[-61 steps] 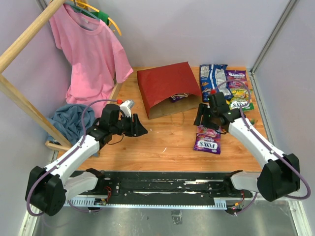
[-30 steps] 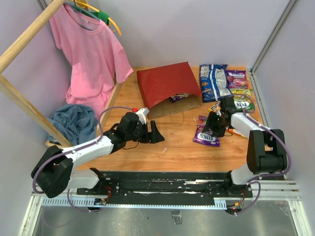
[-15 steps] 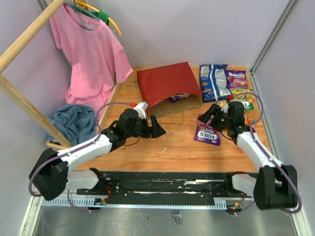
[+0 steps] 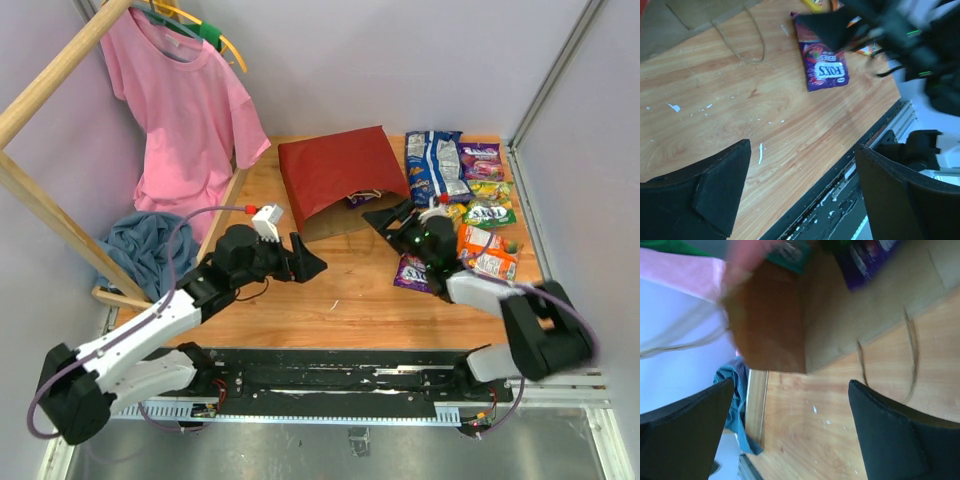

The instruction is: Take the snacks out of the paper bag

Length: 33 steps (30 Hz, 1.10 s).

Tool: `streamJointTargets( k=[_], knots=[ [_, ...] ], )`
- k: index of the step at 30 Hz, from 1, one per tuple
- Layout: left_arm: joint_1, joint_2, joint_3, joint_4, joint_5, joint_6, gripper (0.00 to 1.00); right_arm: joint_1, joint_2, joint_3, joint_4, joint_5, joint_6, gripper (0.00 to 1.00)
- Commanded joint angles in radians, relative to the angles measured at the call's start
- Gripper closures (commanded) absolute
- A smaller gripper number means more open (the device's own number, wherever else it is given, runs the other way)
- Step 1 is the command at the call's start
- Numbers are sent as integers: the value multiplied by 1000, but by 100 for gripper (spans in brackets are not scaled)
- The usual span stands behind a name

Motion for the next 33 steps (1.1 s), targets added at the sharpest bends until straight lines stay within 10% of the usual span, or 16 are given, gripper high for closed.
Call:
streamJointTargets(
  k=[1, 6, 16, 33],
  knots=[
    [63, -123, -41, -39, 38, 31, 10, 128, 336, -170, 759, 199, 426, 1],
    [156, -240, -86, -71, 141, 31, 9, 236, 670, -55, 962, 342, 599, 0],
    [173, -312, -73, -192, 175, 102, 7, 331, 743, 54, 869, 638, 555, 5],
    [174, -380, -65, -258, 225, 123, 7, 333, 894, 241, 824, 858, 562, 50]
  ],
)
